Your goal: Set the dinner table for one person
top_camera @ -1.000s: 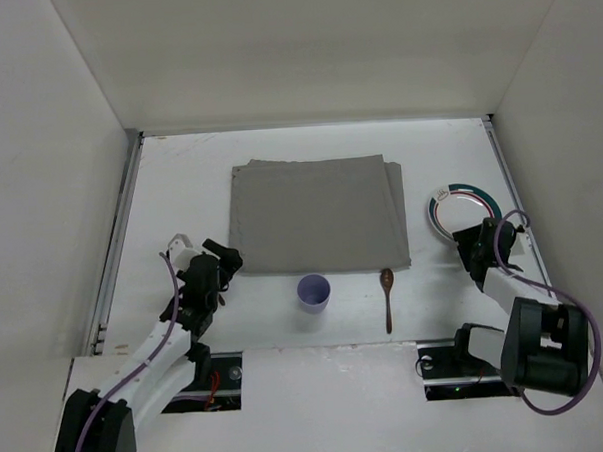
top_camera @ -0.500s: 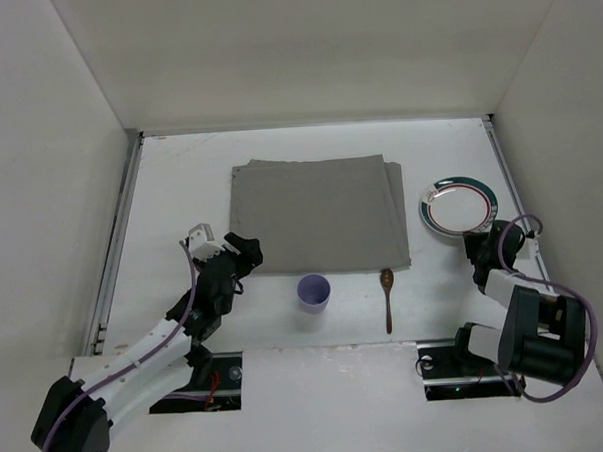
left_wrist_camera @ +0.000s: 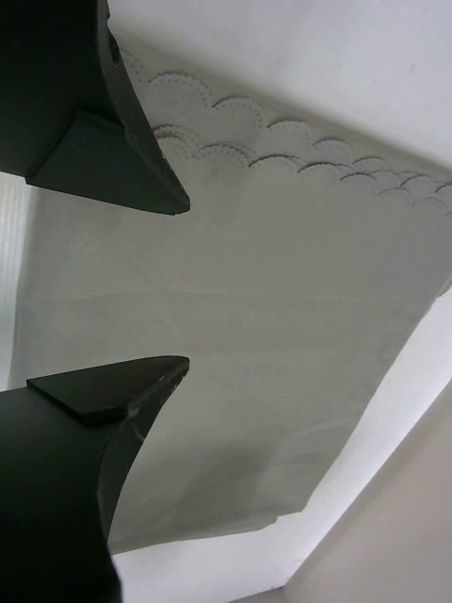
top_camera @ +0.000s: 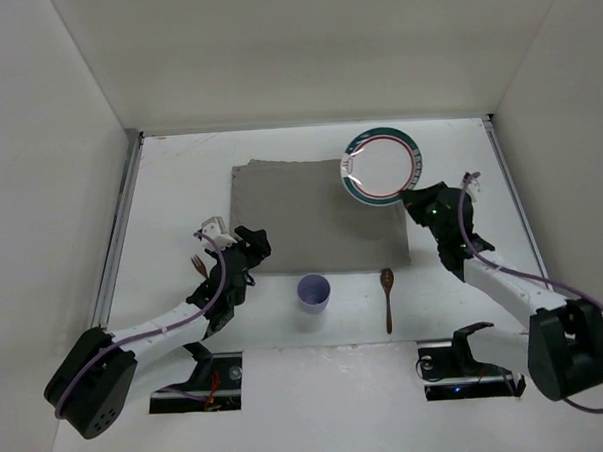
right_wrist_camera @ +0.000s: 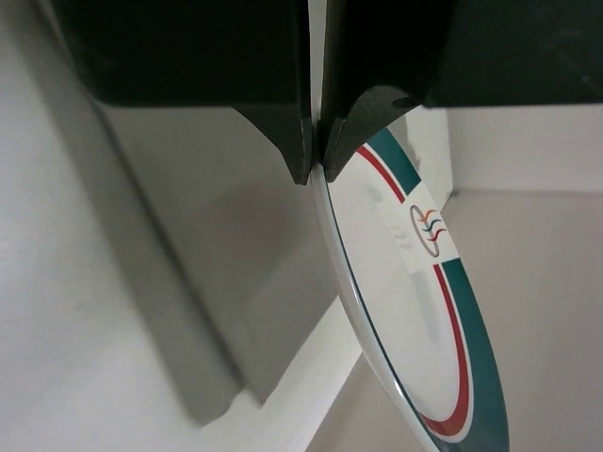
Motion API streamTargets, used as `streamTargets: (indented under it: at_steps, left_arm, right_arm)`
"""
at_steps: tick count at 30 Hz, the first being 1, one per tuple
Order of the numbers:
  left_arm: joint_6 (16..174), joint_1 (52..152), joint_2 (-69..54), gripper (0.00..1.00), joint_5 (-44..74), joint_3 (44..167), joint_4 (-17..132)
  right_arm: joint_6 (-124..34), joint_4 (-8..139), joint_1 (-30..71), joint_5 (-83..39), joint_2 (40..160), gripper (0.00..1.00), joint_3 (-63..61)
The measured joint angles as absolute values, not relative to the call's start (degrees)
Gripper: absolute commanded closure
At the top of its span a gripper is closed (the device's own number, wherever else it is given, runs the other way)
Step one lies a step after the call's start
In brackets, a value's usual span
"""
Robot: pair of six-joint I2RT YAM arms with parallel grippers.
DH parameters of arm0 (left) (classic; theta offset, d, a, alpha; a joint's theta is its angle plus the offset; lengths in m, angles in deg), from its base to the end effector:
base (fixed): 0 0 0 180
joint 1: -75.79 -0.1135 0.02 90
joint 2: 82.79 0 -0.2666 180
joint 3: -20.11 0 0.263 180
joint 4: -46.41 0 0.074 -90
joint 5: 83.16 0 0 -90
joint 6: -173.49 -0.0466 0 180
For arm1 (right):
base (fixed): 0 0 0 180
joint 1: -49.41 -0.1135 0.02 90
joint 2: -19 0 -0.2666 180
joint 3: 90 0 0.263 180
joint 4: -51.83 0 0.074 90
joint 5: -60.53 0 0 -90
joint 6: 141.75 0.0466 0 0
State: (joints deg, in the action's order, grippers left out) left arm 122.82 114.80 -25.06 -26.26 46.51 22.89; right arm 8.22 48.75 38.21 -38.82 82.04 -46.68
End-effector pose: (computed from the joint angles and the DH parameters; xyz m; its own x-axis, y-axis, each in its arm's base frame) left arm 0.1825 -0.1151 0.1868 -0.1494 -0.5622 -0.8134 0.0158 0.8211 -0.5705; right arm 0.2582 0.0434 0.2280 -0.1743 0.8363 -0.5198 0.2237 0.5477 0.8062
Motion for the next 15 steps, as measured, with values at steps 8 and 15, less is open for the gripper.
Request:
streamTargets:
  at_steps: [8,15]
  left_arm:
    - [122.69,114.69,-23.37,0.41,-26.88,44.87,18.23]
    - [123.22,114.51,-22.85,0.41,-27.64,44.02,17.21]
  right_arm:
    - [10.34,45.88,24.50,-35.82,104.66,0.95,-38.29]
    - [15.37,41.69,19.28,-29.88,117.56,0.94,-34.83]
